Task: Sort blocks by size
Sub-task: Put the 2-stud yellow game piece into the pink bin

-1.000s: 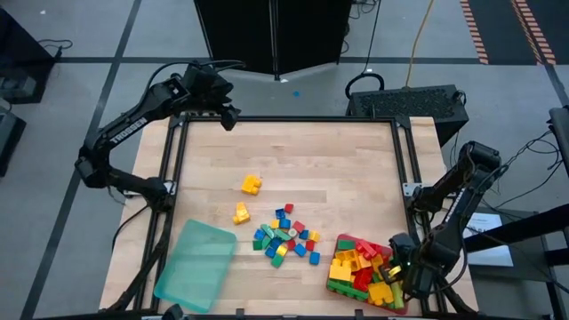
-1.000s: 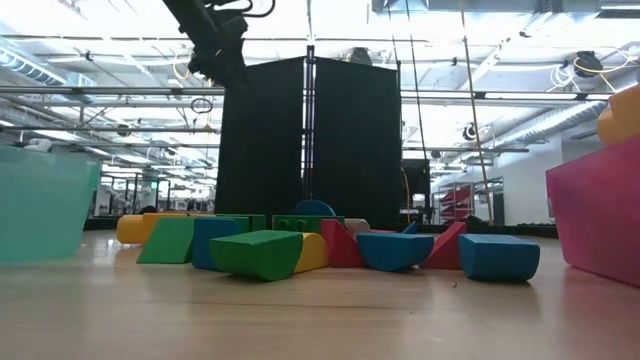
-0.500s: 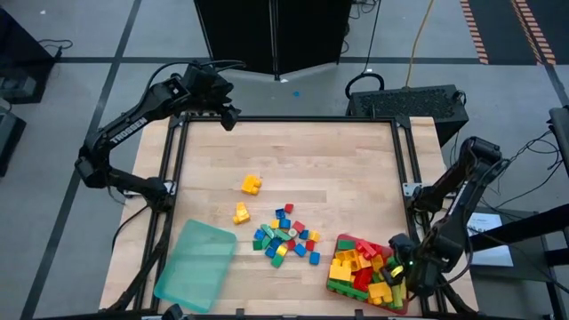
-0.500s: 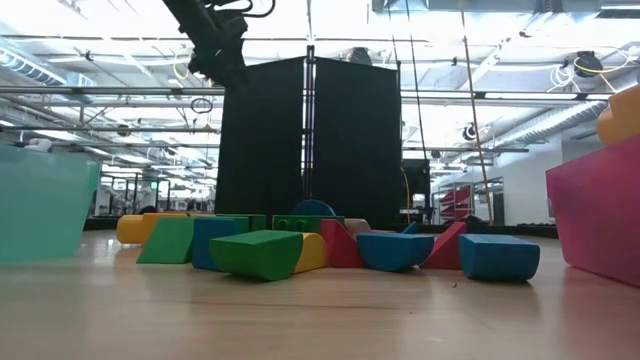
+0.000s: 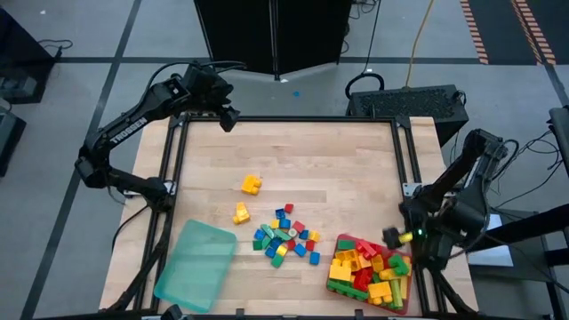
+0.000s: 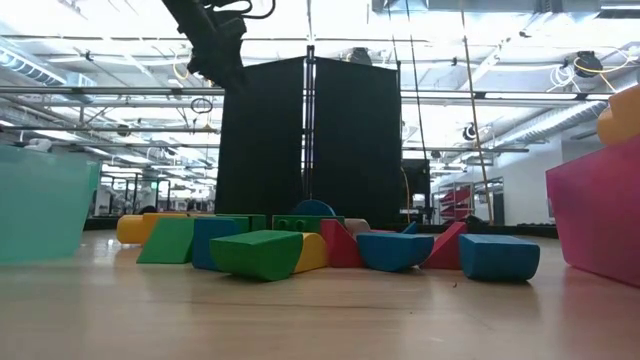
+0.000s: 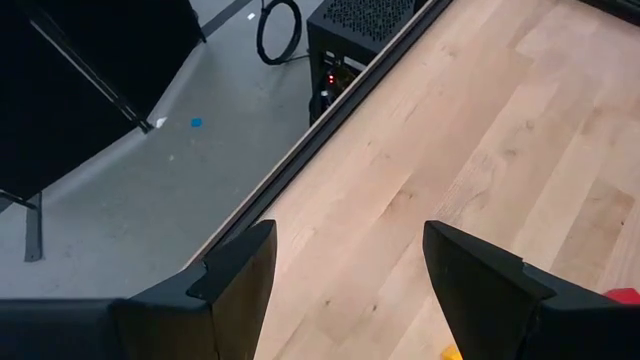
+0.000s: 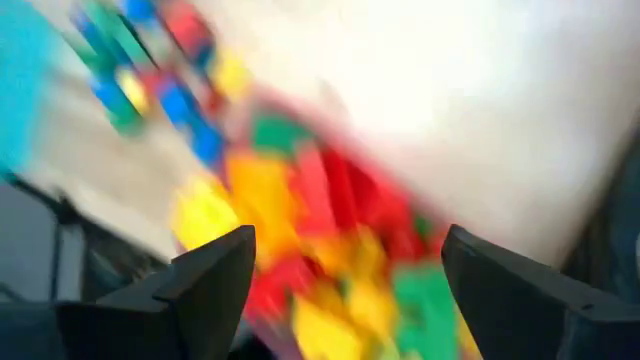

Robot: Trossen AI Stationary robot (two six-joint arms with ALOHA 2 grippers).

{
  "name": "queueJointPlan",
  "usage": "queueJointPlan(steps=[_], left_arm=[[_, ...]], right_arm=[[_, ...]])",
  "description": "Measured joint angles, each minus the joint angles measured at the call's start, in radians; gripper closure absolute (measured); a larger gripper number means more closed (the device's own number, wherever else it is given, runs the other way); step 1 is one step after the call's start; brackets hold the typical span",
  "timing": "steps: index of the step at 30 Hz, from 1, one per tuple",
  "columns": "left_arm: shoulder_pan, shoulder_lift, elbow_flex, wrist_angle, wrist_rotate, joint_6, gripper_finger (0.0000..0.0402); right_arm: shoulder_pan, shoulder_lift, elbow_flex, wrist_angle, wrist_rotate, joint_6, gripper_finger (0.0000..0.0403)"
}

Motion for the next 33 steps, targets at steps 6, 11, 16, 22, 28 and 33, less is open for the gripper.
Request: queueJointPlan(steps=[6,11,16,22,28,33], left_arm=[[0.0,0.0,0.0,-0.03,0.0,0.006,0.0146],[0.0,0.001,0.0,-0.177,0.008,0.022,0.0146],[-0.021,0.022,0.0,-0.295,0.059,-0.099,0.0146],[-0.106,0.027,-0.089,-0.247,0.071,-0.264,0.0146],[-0.197,0.028,-0.241,-0.095,0.076,-0.441,0.0146],[-0.273,0.028,-0.344,-0.015,0.076,-0.555,0.0146]], right_arm=[[-0.266,0.014,0.05,-0.012,0.112,-0.347,0.0092],[-0.502,0.068,0.049,0.14,0.136,-0.734,0.0092],[-0.61,0.085,0.049,0.296,0.163,-0.98,0.0092],[-0.648,0.085,0.049,0.335,0.167,-1.057,0.0092],[-0.642,0.085,0.049,0.338,0.219,-1.061,0.0092],[-0.638,0.085,0.049,0.338,0.245,-1.087,0.0092]])
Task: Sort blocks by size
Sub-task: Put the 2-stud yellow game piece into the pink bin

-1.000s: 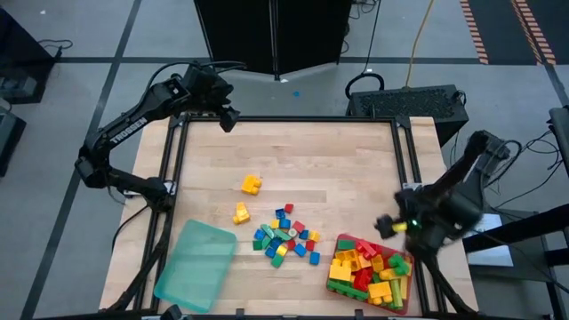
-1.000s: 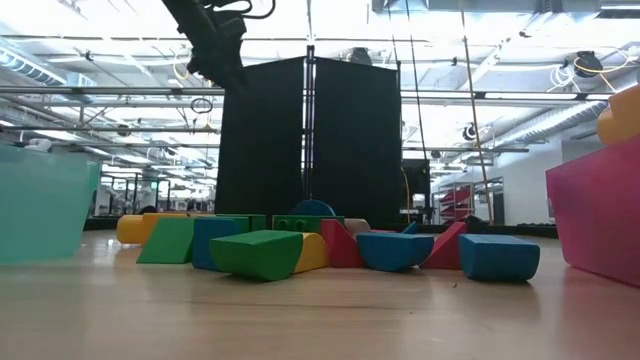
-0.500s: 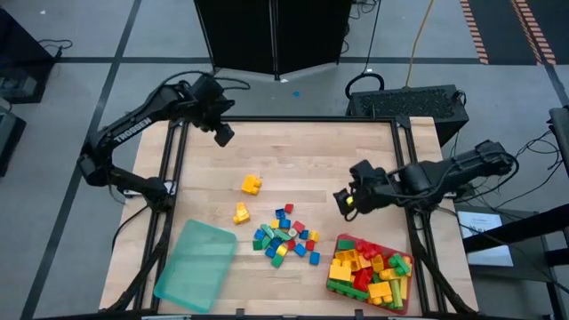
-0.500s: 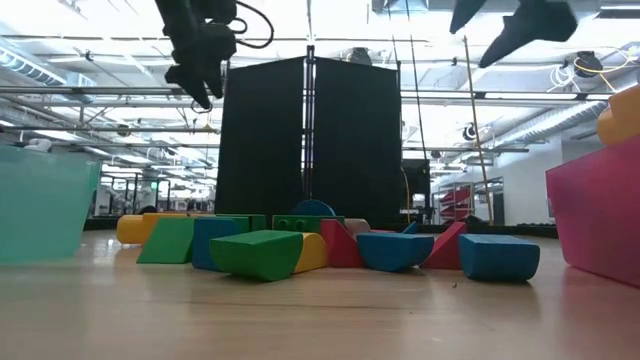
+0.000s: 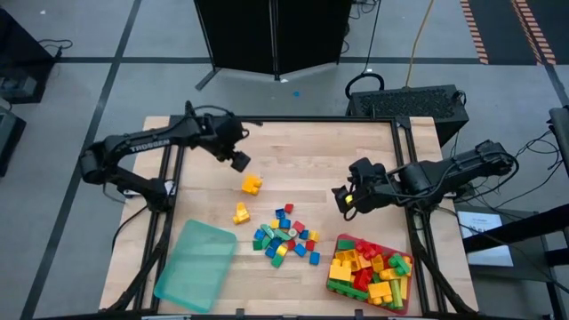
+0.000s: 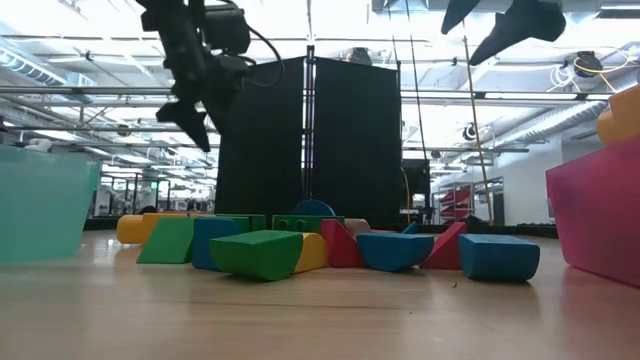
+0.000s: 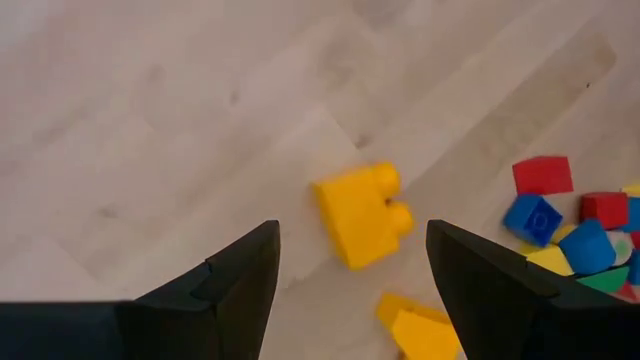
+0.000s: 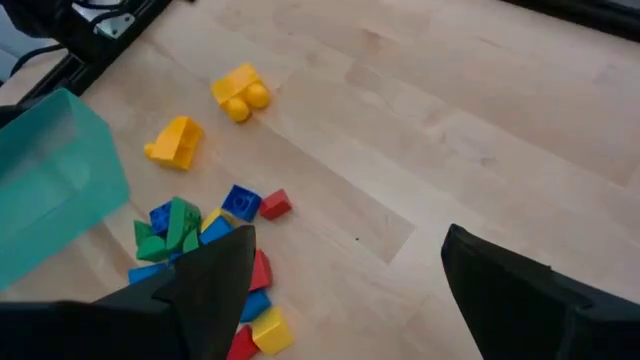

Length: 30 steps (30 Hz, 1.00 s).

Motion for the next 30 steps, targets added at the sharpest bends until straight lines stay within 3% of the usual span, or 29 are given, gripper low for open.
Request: queueJointPlan(steps=[5,11,30], left_arm=[[-0.071,0.0,-0.086,0.015,-0.065,-0.118,0.0146],[-0.124,0.0,-0.182,0.153,-0.055,-0.23,0.0146],[-0.133,0.006,-0.398,0.492,-0.016,-0.368,0.0146]], right_arm=[[0.0,0.0,0.0,0.0,0.022,-0.02,0.0092],[0.0,0.0,0.0,0.0,0.022,-0.042,0.0092],[0.0,0.0,0.0,0.0,0.019,-0.042,0.0092]])
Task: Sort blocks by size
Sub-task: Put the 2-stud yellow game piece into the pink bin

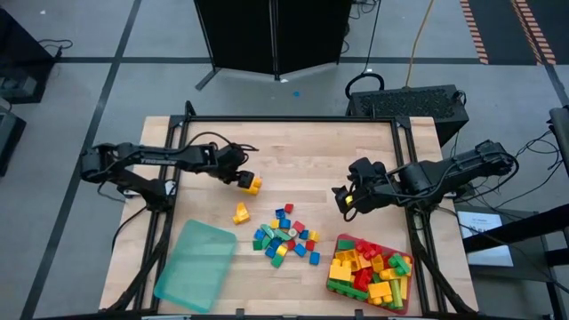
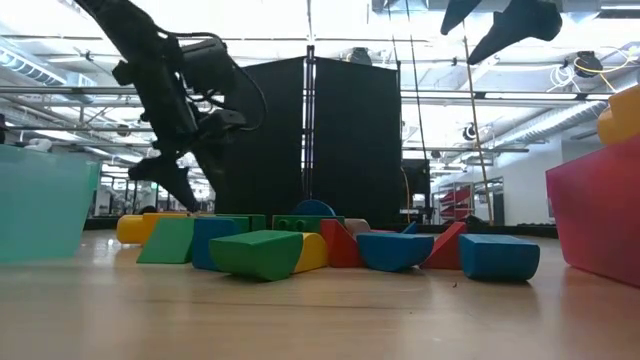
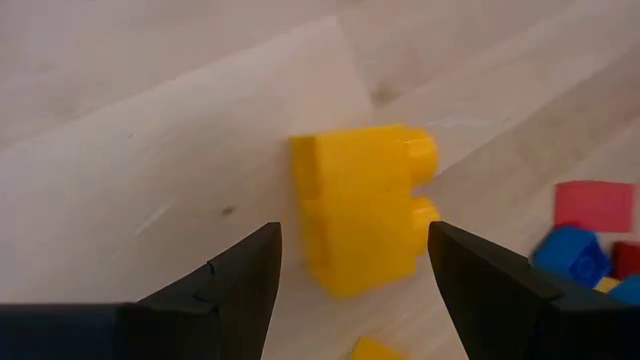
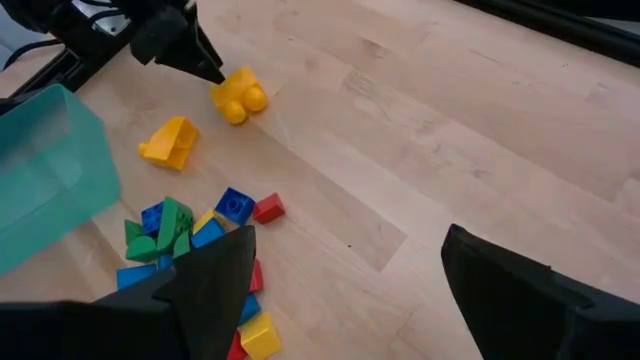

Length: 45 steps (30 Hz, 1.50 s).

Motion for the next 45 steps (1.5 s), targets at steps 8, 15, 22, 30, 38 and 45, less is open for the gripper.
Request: queueJointPlan(steps=[8,15,22,30,38,45], left_arm=[[-0.003,0.126,-0.041,0.183,0.124,-0.019,0.0146],[-0.002,0.181,-0.04,0.315,0.154,-0.032,0.017],[-0.002,0.183,-0.041,0.379,0.178,-0.035,0.0302],[-0.002,0.182,-0.029,0.474,0.195,-0.02,0.0386],[-0.002,0.172,0.026,0.611,0.3,-0.074,0.0395],[0.001,0.111,0.161,0.742,0.358,0.016,0.0398]], right_arm=[[0.0,0.0,0.0,0.003,0.0,0.0,0.0092],[0.0,0.0,0.0,0.012,0.0,0.0,0.0092],[0.0,0.0,0.0,0.011,0.002,-0.004,0.0092],[0.0,0.0,0.0,0.01,0.003,-0.008,0.0092],[-0.005,0.0,0.0,0.045,0.122,-0.133,0.0092],[-0.057,-0.04,0.0,0.251,0.272,-0.21,0.0094]])
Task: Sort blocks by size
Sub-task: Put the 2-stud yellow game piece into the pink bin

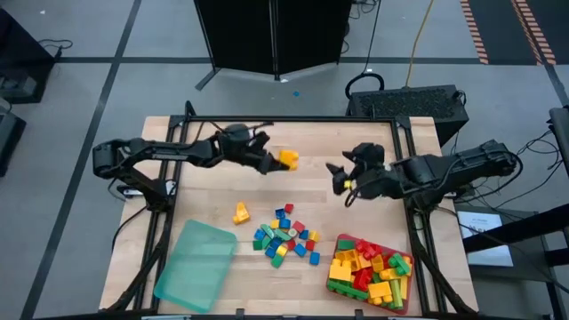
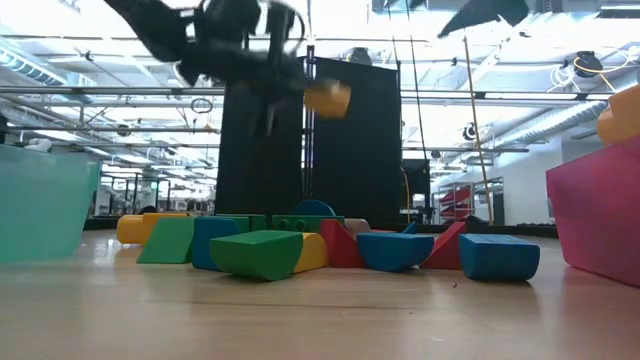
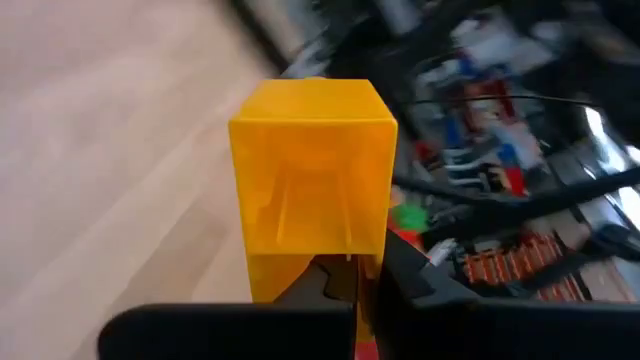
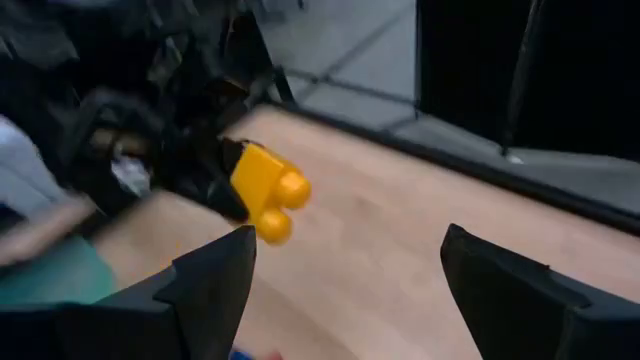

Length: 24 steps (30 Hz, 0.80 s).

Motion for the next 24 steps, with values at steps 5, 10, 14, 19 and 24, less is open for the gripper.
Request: queueJointPlan(steps=[5,10,14,19,24], left_arm=[[0.0,-0.066,0.093,0.024,-0.012,0.162,0.0399],[-0.004,-0.091,0.175,0.025,-0.026,0.25,0.0399],[-0.017,-0.09,0.218,0.023,-0.027,0.26,0.04],[-0.033,-0.091,0.246,0.063,0.018,0.303,0.0397],[-0.039,-0.09,0.269,0.075,0.098,0.312,0.0395]], right_arm=[[-0.05,-0.017,0.0,0.193,-0.016,-0.113,0.0096],[-0.093,-0.016,0.0,0.423,-0.015,-0.292,0.01],[-0.108,-0.022,0.0,0.609,-0.103,-0.473,0.0109],[-0.108,-0.032,0.021,0.631,-0.237,-0.619,0.0112],[-0.109,-0.031,0.073,0.613,-0.253,-0.719,0.0112]])
